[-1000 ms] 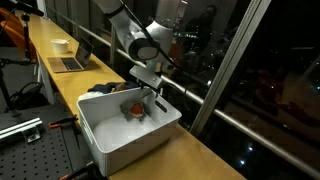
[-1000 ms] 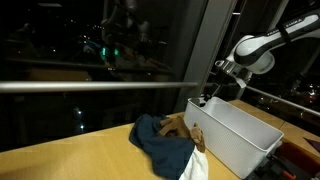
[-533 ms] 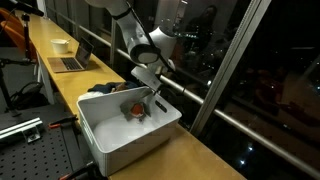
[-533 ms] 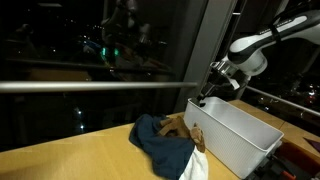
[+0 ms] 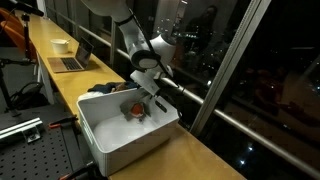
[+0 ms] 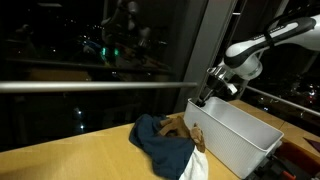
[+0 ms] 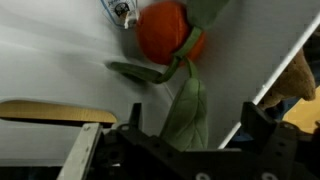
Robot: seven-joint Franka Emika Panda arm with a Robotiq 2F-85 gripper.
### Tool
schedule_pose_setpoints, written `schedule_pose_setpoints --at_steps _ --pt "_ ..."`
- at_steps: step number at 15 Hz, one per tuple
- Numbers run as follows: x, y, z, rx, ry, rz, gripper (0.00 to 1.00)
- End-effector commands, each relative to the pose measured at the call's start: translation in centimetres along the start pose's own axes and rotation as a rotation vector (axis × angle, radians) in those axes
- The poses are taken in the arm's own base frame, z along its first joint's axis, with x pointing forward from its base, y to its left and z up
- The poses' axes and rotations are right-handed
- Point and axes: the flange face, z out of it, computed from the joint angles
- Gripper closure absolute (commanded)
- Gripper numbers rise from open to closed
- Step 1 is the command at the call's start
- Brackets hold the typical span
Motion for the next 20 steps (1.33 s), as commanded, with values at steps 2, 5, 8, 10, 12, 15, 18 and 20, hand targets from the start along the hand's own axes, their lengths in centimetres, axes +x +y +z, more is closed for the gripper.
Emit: schedule_pose_setpoints --at_steps 2,5,8,10,12,15,18,20 --pt "0.9 0.2 0.4 0.055 0.001 -0.016 0.0" --pt "1.2 0.4 0.7 0.078 -0.002 -0.027 0.34" --pt "1.1 0.8 0.6 0.102 0.001 -0.042 0.58" --pt "0.8 1.2 0.8 0.112 0.002 -0.047 0.73" --pt "0.5 1.7 0.9 0.121 0.004 -0.05 0.88" --pt "-0.3 2.2 -0.3 0.123 0.008 -0.052 1.0" --pt "-0.8 1.3 -4.1 0.084 0.01 -0.057 0.98" --pt "-0.9 -0.6 -7.9 0.038 0.024 -0.072 0.98"
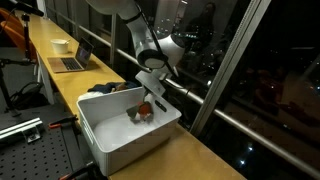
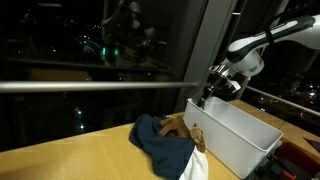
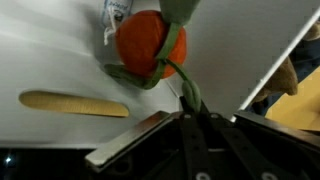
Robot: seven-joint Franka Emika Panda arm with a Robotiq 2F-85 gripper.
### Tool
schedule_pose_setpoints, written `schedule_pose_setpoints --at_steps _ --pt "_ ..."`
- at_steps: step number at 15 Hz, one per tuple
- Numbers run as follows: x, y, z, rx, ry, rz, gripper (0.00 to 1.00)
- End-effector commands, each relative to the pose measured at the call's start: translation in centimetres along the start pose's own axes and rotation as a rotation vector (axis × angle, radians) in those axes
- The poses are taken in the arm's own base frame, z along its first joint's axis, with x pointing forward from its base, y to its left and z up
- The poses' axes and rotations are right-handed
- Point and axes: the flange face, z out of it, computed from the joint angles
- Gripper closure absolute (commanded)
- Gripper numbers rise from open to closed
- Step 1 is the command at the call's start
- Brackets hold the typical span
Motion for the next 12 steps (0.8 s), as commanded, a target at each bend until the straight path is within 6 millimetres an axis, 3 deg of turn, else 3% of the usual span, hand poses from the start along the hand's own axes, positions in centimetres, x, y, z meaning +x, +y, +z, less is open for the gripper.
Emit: schedule_pose_setpoints --at_steps 1,4,8,10,12 --pt "-0.1 -4.3 -7.2 -0.06 0.017 -0.041 0.98" --pt "1.3 -9.2 -12.0 -0.138 0.035 -0.11 0.98" --pt "4.6 -19.0 -15.9 -0.257 -0.005 -0.239 0.98" --pt "6.4 -25.1 -15.7 -0.294 -0.049 -0.301 0.98" --pt "7.6 -31.2 -13.8 -0.316 -0.1 -0.365 0.98"
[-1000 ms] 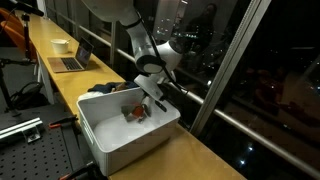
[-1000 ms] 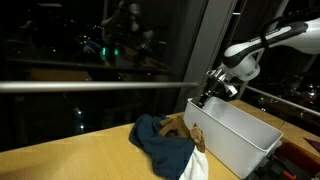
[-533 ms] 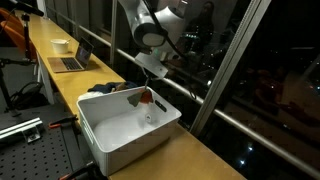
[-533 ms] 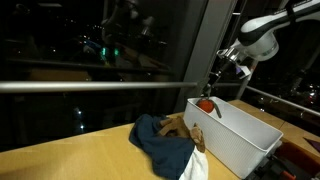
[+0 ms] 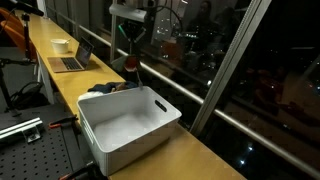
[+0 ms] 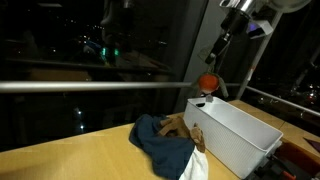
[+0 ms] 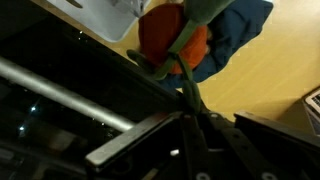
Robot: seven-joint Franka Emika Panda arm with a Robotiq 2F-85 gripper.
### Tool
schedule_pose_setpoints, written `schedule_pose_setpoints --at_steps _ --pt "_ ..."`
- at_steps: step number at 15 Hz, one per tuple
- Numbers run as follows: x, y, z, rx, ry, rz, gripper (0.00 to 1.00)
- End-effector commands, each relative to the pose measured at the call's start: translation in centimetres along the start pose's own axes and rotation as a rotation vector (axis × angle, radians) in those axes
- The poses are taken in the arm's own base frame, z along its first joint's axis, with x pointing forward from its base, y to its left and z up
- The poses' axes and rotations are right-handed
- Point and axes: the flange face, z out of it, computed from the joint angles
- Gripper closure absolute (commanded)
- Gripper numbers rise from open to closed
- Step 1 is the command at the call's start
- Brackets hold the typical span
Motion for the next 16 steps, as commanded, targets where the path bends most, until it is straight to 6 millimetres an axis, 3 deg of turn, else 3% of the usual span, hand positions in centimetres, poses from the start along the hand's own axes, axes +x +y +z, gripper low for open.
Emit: schedule_pose_setpoints --at_steps 1,4,7,9,12,16 --pt "4.8 -8.8 0.0 -0.037 -0.081 -0.102 0.98" --pt "7.4 -15.0 1.7 -0.018 -0.119 -0.184 0.98" --pt "9.0 -18.2 4.3 0.011 -0.144 -0.244 0.98" --pt "9.4 -19.1 5.7 0.028 -0.158 -0.258 0.67" --pt "9.5 -18.9 7.2 0.044 -0.171 -0.256 0.46" --pt "8.1 -16.9 8.3 0.039 -0.185 -0.226 0.17"
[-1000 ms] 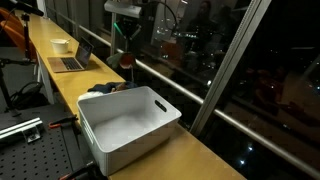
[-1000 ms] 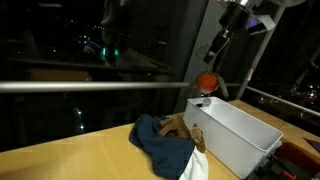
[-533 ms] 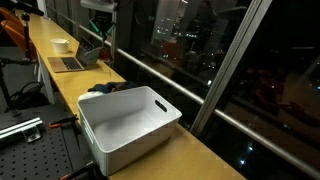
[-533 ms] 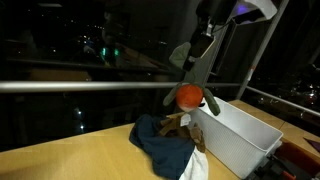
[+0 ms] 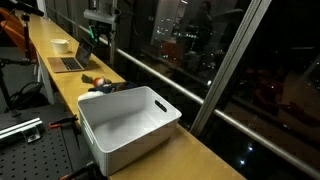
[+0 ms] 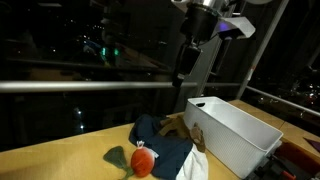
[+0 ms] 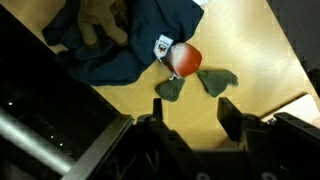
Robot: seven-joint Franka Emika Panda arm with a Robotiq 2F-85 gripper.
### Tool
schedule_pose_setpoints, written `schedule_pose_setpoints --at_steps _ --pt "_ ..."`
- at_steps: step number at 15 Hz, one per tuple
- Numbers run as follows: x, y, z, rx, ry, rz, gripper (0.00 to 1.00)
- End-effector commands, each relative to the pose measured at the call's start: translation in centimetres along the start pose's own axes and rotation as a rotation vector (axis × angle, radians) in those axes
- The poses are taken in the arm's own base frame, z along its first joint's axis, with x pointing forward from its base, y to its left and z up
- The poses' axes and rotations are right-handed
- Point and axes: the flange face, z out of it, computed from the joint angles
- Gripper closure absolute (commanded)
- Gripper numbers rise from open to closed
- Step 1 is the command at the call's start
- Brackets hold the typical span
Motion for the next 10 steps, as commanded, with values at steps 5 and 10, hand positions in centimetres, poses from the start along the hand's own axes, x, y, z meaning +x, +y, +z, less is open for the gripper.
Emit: schedule_pose_setpoints --at_steps 5,10 --pt "-5.7 6.3 3.7 -0.084 -0.098 -0.001 0.0" --pt "-8.3 9.8 9.9 -0.188 -0.224 -0.059 0.0"
